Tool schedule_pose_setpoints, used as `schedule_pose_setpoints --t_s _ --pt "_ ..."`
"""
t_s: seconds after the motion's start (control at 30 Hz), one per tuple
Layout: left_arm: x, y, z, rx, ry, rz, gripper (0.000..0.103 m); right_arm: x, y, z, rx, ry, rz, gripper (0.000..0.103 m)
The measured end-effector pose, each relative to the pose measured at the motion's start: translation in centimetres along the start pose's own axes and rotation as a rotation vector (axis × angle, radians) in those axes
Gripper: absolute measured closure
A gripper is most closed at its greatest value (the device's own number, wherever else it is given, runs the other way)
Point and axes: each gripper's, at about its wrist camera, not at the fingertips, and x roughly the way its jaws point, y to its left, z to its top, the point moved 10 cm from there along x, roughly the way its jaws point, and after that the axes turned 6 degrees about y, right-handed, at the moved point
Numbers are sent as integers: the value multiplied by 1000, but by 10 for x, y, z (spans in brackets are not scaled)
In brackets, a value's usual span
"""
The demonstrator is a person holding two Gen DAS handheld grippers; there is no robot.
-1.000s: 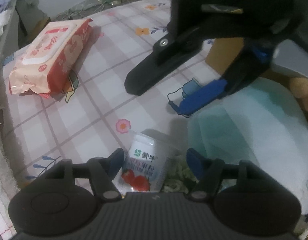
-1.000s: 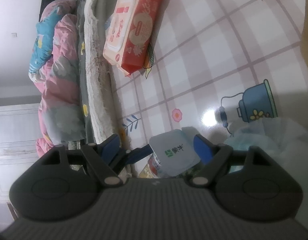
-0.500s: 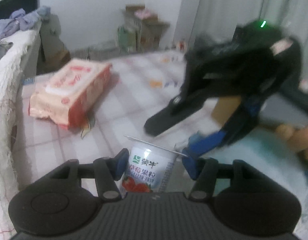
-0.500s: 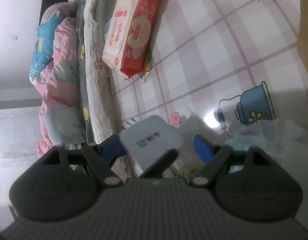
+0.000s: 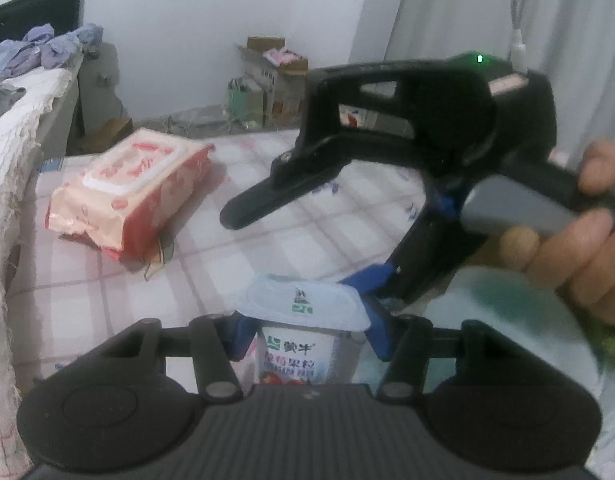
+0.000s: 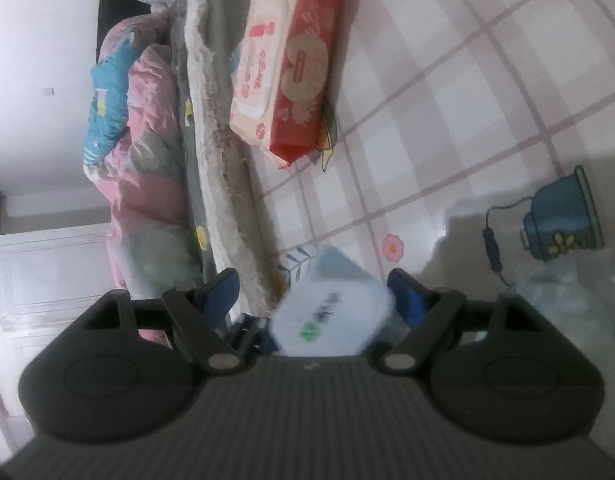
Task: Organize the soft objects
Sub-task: 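Grasp the yogurt cup with the right tool from the left tool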
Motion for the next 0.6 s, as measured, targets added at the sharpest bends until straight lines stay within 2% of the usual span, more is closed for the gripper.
schedule_pose_setpoints --t_s 0.17,0.3,0.37,0.43,0.5,0.6 --pt "7 2 -11 17 63 1 46 6 -11 -5 7 18 -33 22" --pt "6 0 -18 77 98 36 36 6 -7 -10 -47 15 -52 24" --pt "6 0 -22 101 110 55 36 6 -4 -11 -71 16 -65 26" --pt "6 0 -24 122 120 83 38 7 -2 -13 -98 13 -85 29" --pt "8 3 -26 131 125 105 49 7 0 -14 -124 9 -104 36" --pt "5 9 -26 104 125 126 54 9 0 -16 -156 10 -133 47"
